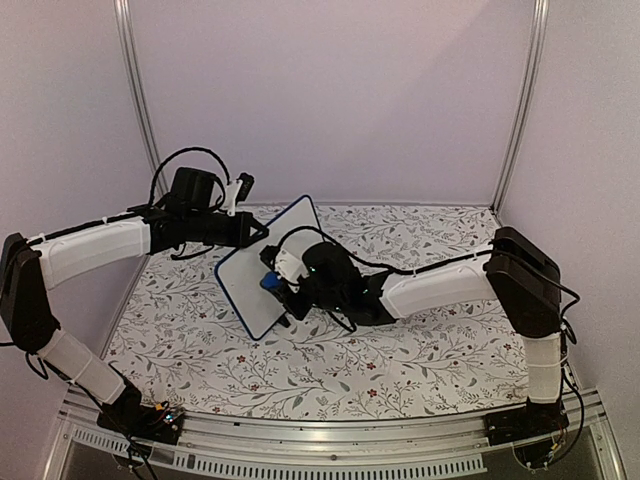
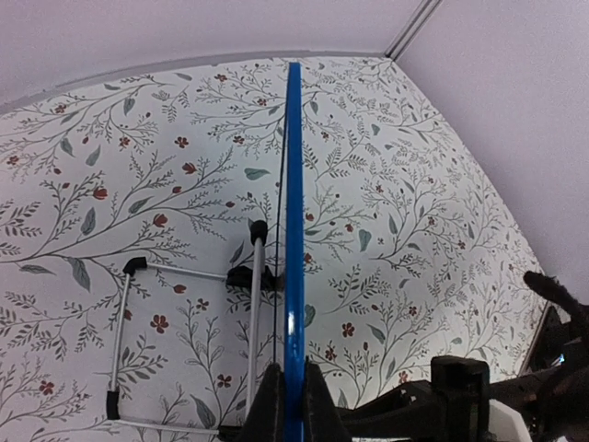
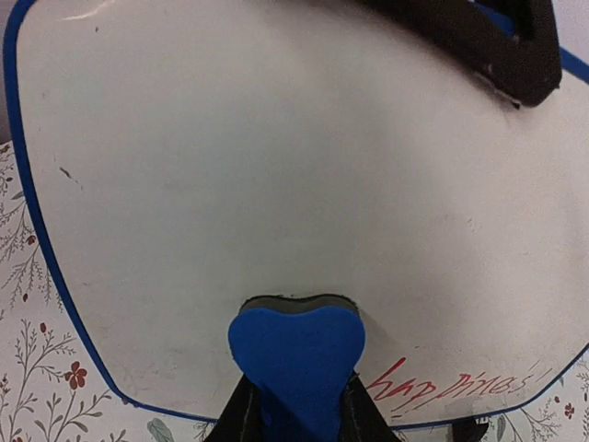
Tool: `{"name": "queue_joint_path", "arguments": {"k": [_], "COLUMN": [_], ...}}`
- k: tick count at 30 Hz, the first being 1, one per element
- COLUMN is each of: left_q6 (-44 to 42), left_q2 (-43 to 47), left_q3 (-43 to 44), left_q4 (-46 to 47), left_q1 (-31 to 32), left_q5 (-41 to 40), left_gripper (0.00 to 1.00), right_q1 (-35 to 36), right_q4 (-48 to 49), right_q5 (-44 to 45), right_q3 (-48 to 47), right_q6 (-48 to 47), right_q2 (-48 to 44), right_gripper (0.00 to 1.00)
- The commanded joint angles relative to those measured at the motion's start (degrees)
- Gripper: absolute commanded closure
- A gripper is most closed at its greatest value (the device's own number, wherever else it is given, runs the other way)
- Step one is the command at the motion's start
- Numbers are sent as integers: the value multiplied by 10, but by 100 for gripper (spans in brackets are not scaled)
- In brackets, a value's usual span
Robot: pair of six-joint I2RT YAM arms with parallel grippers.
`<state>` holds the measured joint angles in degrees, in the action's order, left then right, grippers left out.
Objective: Erase the whiteboard
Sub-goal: Erase the center of the board.
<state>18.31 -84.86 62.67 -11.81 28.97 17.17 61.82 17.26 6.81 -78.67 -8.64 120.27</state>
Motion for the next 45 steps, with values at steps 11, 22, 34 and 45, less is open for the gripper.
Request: {"name": "queue_joint_path", "arguments": {"k": [11, 22, 34, 45], "left_q6": [20, 20, 25, 13], "left_q2": [-2, 5, 14, 42], "left_q3": [-12, -13, -13, -18], "left_q4": [-42, -41, -37, -37], "left_q1": [13, 8, -11, -12], "left_q5": [39, 34, 50, 20], "left_gripper": [100, 100, 100, 100], "right_q1": [-10, 3, 3, 3], "right_q4": [80, 125, 127, 82], "right_q5": [-3, -18, -6, 41], "right_q3": [18, 90, 80, 89], "right_q6": [20, 47, 54, 110], "right_q2": [-29, -44, -46, -96], "right_gripper": [84, 84, 84, 84]}}
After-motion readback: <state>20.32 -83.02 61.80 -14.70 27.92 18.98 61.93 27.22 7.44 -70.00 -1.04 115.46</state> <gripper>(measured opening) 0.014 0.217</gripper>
